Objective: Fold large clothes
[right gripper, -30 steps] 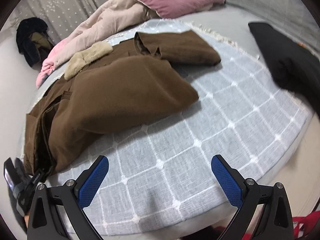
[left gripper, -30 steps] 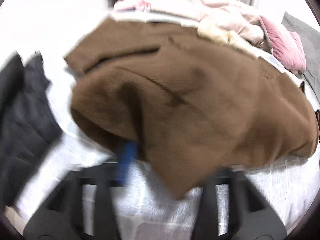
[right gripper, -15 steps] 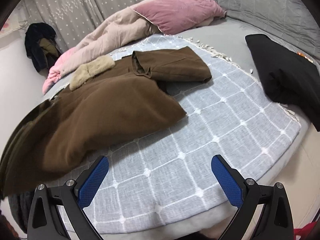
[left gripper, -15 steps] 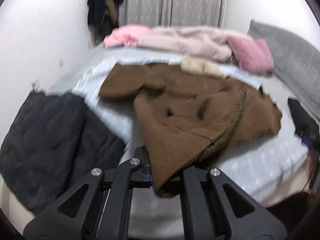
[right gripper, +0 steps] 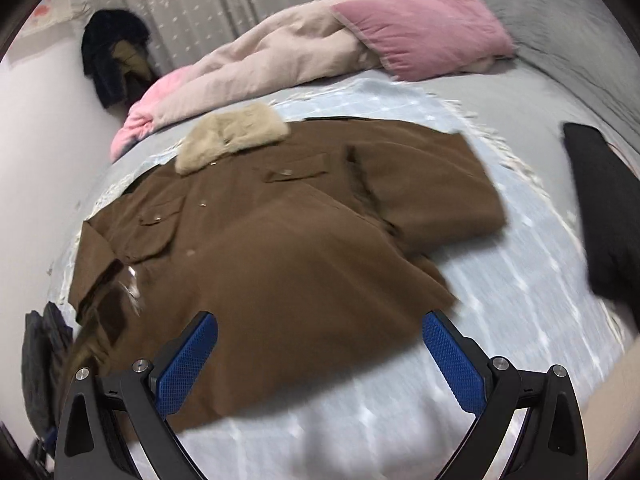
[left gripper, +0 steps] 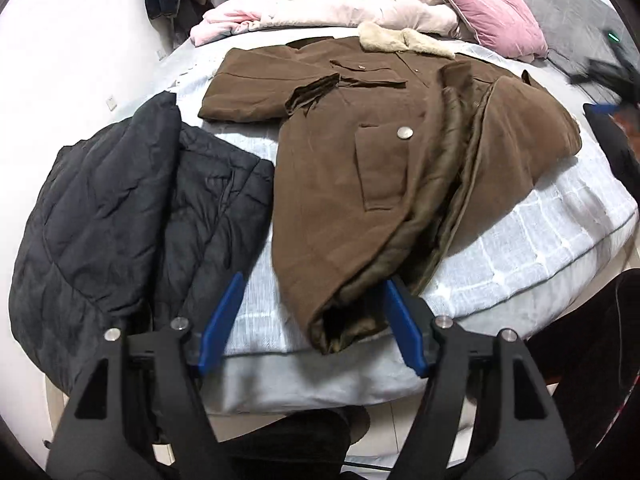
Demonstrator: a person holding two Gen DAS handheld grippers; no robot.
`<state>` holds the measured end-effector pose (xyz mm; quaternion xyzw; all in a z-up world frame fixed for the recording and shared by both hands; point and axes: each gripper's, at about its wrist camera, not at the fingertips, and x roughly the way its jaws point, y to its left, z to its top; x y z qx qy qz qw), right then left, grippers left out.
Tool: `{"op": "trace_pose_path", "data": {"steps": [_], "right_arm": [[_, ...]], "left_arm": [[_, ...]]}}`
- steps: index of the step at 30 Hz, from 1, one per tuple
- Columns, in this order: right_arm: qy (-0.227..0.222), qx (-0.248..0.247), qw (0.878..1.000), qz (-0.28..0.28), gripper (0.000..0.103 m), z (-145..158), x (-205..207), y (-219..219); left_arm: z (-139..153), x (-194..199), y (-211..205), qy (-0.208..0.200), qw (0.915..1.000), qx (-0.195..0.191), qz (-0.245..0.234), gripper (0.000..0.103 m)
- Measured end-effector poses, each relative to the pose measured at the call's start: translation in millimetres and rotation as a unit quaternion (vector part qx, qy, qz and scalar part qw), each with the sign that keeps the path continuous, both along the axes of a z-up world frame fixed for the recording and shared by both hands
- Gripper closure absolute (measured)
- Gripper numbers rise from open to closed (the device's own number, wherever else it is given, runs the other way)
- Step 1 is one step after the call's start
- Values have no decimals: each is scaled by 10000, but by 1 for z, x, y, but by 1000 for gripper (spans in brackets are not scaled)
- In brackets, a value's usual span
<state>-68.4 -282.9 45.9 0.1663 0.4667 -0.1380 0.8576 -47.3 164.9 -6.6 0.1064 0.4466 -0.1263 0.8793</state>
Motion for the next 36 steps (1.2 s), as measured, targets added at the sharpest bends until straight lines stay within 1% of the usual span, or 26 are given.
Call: {"op": "trace_pose_path", "data": {"steps": [3, 4, 6, 8, 9, 10, 11, 12, 13, 14, 15, 16, 17, 18, 19, 22, 23, 25, 27, 28, 29, 31, 32, 33, 35, 36], "right_arm": [[439, -71, 9990, 7, 0, -11, 58, 5], [568, -100, 9983, -9, 0, -16, 71, 5], [953, -156, 9953, -109, 0, -32, 105, 4], [1425, -181, 9889, -386, 0, -58, 136, -3], [1540, -151, 9867, -497, 0, -68, 141, -7], [1729, -76, 9826, -672, 0, -85, 147, -12], [1829, -5, 9803, -752, 4, -98, 147, -14], [1843, 44, 9799, -769, 10, -104, 145, -15], [1777, 98, 9813, -739, 24, -111, 142, -14], [1639, 75, 9842, -662, 33, -112, 136, -12], [1437, 42, 9882, -533, 40, -109, 129, -10], [1317, 23, 9904, -412, 55, -104, 123, -9], [1218, 18, 9921, -308, 76, -96, 114, -8], [1118, 17, 9935, -229, 86, -87, 105, -8], [1035, 14, 9945, -168, 94, -80, 96, -8], [591, -64, 9982, 81, 96, -43, 49, -9], [407, -141, 9989, 180, 96, -30, 20, -10], [184, -191, 9993, 259, 96, -13, -30, -16], [153, -174, 9994, 273, 96, -11, -79, -23], [205, -91, 9994, 257, 95, -15, -97, -28], [368, 165, 9989, 248, 94, -27, -120, -32], [736, 567, 9956, 157, 92, -51, -154, -39], [1003, 650, 9928, 25, 88, -65, -171, -43], [1289, 569, 9900, -116, 86, -75, -185, -45], [1428, 436, 9880, -394, 85, -78, -206, -55], [1350, 523, 9883, -474, 83, -76, -214, -61]], "left_arm": [[-3, 9, 2, 142, 9996, -217, 82, 32], [-5, 9, 2, 193, 9994, -265, 105, 32], [-7, 7, 4, 282, 9988, -375, 146, 32], [-13, 11, 4, 318, 9984, -437, 180, 32], [-15, 12, 4, 330, 9983, -450, 182, 32], [-18, 14, 4, 349, 9982, -457, 175, 32], [-20, 15, 5, 385, 9981, -456, 180, 32], [-22, 17, 5, 437, 9978, -459, 185, 33], [-25, 18, 6, 488, 9975, -480, 161, 38], [-26, 19, 7, 514, 9974, -499, 122, 44], [-27, 21, 7, 568, 9973, -469, 75, 60], [-28, 24, 8, 607, 9973, -409, 60, 81], [-28, 26, 8, 619, 9975, -328, 60, 93], [-26, 27, 10, 591, 9979, -258, 40, 95], [-21, 27, 12, 561, 9980, -294, -11, 96], [1, 17, 18, 277, 9989, -297, -249, 96], [8, 13, 21, 230, 9988, -311, -312, 96], [16, 5, 28, 239, 9982, -354, -429, 97], [14, -2, 33, 418, 9972, -249, -564, 97], [10, -5, 35, 552, 9963, -174, -638, 97], [5, -7, 36, 682, 9952, -56, -696, 97], [-7, -13, 39, 916, 9919, 405, -786, 97], [-9, -15, 41, 931, 9908, 599, -772, 97], [-8, -19, 46, 875, 9902, 778, -760, 97], [2, -24, 53, 733, 9914, 771, -768, 84], [9, -25, 58, 659, 9928, 676, -736, 63]]}}
